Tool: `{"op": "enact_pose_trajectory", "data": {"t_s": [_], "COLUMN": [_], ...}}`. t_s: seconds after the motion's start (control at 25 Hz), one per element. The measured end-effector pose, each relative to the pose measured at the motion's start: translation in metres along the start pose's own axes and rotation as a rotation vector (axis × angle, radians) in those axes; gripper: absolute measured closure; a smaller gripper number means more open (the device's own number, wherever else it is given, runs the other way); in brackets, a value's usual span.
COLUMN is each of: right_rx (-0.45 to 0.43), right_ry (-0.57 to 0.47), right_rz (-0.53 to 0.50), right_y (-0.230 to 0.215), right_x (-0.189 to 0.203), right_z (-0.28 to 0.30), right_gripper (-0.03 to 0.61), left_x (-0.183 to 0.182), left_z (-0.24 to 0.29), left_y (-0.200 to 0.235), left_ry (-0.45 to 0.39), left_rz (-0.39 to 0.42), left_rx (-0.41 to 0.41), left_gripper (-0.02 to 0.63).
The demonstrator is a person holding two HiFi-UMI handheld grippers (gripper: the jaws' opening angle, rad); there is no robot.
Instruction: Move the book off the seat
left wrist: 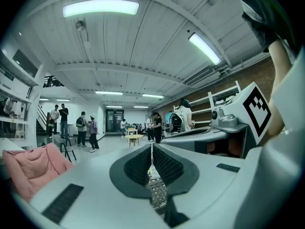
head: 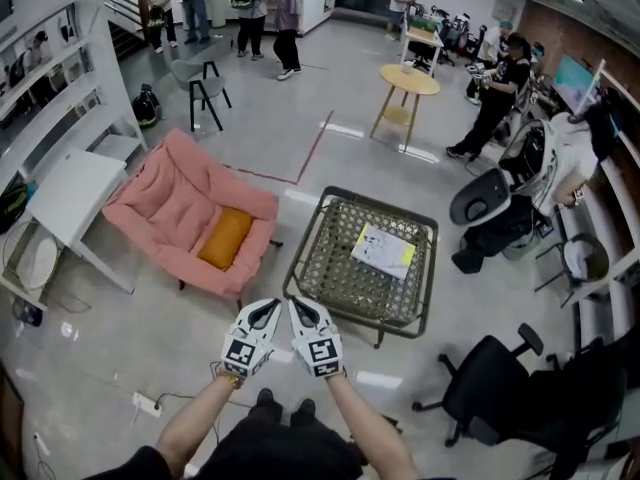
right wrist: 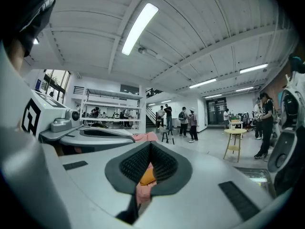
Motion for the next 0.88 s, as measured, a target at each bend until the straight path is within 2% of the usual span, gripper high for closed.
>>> {"op": "enact_pose_trajectory", "data": {"t_s": [0.12, 0.68, 0.88], "right_rx": [-0.003, -0.024, -0.015], "right_ry": [0.001, -0.005, -0.008], "right_rz": [-0.013, -0.047, -0.063], "right_y": [0.006, 0.02, 0.016], "right_x": [-0.001, -0.015, -0.004], "right_z": [0.006, 0.043, 0.049], "right_gripper": [0.565, 0.565, 0.565], "left_x": [0.002, 0.015, 0.016], "left_z": [-0.005, -0.007, -0.008], "left_y": [0.012, 0.046, 0.05], "left_ry": [0.017, -0.016, -0.014], "left_rz": [-0.012, -0.012, -0.019], "left_rx": [-0.013, -0.003, -0.005], "left_gripper": [0.592, 0.592, 0.592]}}
Point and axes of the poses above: the fingertips, and each gripper's own axes: z forward along the fingers, y to its left, x out of its underside, the point moved 6 cm from there along -z, backward along the fingers, and after that the axes turned 15 degrees about z, right-handed, at the moved point
